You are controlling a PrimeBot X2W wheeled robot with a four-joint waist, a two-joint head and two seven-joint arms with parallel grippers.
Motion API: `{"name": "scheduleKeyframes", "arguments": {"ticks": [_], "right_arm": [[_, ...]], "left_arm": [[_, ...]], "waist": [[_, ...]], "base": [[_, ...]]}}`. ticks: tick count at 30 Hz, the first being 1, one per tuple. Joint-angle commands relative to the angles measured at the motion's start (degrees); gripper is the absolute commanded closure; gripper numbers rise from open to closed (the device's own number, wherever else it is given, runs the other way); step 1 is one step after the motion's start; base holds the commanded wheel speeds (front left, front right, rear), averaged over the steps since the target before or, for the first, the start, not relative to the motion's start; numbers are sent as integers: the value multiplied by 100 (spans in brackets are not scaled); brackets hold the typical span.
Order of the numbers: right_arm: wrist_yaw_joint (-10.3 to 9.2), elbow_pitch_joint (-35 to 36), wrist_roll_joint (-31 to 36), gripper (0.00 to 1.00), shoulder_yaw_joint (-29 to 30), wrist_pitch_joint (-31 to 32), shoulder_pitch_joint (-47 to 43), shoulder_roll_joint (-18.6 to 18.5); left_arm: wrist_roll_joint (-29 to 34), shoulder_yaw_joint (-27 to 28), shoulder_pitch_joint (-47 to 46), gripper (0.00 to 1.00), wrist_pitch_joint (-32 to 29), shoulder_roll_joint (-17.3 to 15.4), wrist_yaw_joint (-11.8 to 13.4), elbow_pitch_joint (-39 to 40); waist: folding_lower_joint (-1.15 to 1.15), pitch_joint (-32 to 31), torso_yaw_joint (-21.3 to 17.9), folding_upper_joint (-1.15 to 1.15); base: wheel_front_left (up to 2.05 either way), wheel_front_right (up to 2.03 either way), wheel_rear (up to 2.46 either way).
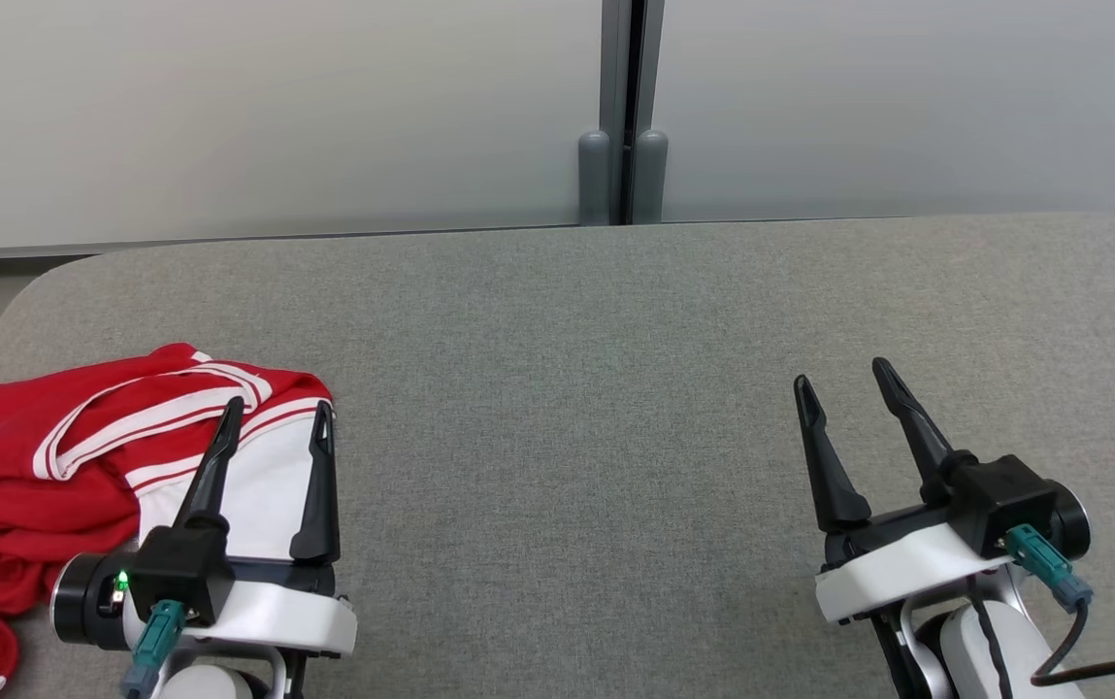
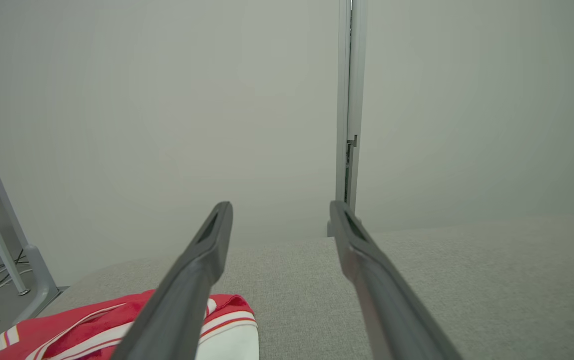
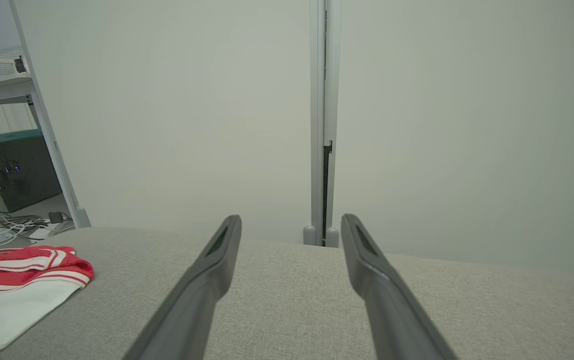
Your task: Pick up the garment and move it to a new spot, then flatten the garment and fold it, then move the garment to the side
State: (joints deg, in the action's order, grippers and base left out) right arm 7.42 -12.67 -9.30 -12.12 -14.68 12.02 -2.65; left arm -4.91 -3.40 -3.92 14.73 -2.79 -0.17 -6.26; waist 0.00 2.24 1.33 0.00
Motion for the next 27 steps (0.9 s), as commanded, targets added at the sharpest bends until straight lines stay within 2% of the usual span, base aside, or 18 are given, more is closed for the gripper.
{"name": "scheduleKeyframes", "arguments": {"ticks": [1, 27], "right_arm": [[13, -21, 152, 0, -33, -66, 53, -43], [13, -53, 53, 0, -37, -61, 41, -42]], "left_arm": [[164, -7, -63, 0, 51, -31, 38, 39], [77, -18, -48, 0, 49, -22, 23, -50]], "waist": [[0, 1, -1, 0], [0, -1, -5, 0]], "base": [[0, 0, 0], [0, 0, 0]]}}
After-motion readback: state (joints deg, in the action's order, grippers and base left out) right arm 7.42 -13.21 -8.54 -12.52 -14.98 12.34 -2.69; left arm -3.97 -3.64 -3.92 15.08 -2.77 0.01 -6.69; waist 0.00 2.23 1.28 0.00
